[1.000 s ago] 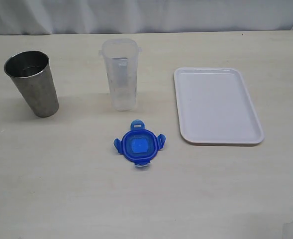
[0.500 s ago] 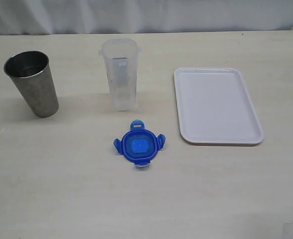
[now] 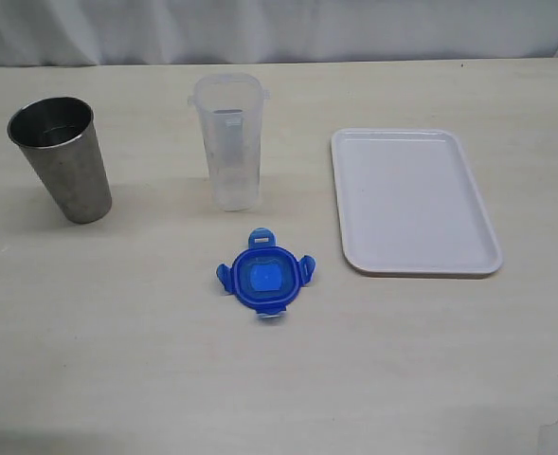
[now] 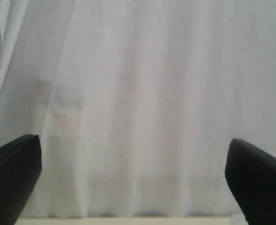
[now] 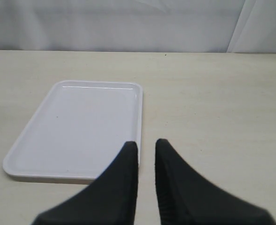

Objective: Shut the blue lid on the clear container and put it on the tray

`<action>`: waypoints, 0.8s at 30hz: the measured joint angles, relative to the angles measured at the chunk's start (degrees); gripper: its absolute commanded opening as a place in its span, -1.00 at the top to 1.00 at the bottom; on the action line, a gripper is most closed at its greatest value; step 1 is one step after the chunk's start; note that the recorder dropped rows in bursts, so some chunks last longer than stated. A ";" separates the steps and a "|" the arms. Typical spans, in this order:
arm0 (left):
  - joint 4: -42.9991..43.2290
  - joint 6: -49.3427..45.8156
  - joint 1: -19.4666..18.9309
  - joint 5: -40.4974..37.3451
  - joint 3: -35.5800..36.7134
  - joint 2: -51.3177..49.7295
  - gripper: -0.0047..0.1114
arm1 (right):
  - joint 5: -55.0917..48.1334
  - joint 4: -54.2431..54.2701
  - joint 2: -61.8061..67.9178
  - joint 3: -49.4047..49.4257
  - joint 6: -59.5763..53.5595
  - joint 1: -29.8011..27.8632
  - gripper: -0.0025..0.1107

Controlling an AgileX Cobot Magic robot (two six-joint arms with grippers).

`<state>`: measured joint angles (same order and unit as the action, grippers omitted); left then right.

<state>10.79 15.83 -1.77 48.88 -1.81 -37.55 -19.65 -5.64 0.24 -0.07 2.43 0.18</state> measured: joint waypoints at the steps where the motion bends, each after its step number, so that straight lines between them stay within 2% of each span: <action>1: 0.37 -0.66 0.00 1.48 0.00 -3.27 -0.89 | 0.00 0.00 0.00 0.00 0.00 0.00 0.72; 10: 2.04 -4.20 0.00 18.24 -0.09 -29.62 -0.89 | 0.00 0.00 0.00 0.00 0.00 0.00 0.72; 17: 7.11 -4.91 0.00 19.80 -4.03 -45.11 -0.89 | 0.00 0.00 0.00 0.00 0.00 0.00 0.72; 24: 8.89 -5.15 0.00 20.17 -7.84 -53.82 -0.89 | 0.00 0.00 0.00 0.00 0.09 0.00 0.72</action>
<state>19.67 10.68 -1.77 69.05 -9.65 -91.37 -19.65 -5.64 0.24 -0.07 2.53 0.18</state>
